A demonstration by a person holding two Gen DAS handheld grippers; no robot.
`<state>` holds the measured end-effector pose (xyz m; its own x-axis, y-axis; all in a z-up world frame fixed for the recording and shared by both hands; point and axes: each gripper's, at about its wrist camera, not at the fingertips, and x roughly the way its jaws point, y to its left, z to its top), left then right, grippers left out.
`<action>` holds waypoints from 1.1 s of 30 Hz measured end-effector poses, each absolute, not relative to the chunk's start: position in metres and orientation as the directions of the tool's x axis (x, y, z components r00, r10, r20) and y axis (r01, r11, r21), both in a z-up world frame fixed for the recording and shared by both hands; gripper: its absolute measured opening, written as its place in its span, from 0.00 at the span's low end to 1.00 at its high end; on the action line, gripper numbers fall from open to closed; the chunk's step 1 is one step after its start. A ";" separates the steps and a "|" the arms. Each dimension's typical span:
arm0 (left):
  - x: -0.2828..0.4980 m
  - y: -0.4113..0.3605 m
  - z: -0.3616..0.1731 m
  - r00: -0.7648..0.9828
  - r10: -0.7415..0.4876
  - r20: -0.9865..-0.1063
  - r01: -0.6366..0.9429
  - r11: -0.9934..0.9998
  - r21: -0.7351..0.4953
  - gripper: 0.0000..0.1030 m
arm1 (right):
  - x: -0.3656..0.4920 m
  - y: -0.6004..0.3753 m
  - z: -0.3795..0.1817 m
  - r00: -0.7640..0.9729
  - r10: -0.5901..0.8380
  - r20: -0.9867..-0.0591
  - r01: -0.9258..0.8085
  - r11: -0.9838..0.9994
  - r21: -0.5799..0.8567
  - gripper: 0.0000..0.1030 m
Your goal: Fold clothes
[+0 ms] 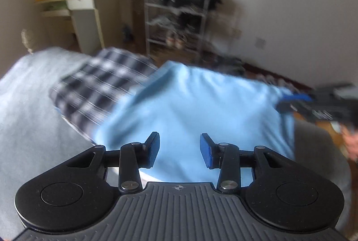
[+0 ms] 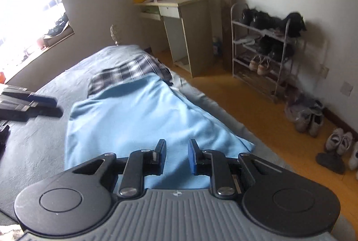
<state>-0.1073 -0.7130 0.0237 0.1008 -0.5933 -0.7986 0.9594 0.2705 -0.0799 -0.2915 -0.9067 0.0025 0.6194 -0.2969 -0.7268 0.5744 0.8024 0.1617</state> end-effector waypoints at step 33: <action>0.007 -0.465 0.050 0.172 -0.726 -0.666 0.653 0.590 -0.475 0.56 | -0.152 -0.910 0.083 0.594 -0.338 -0.730 0.696 0.671 0.255 0.23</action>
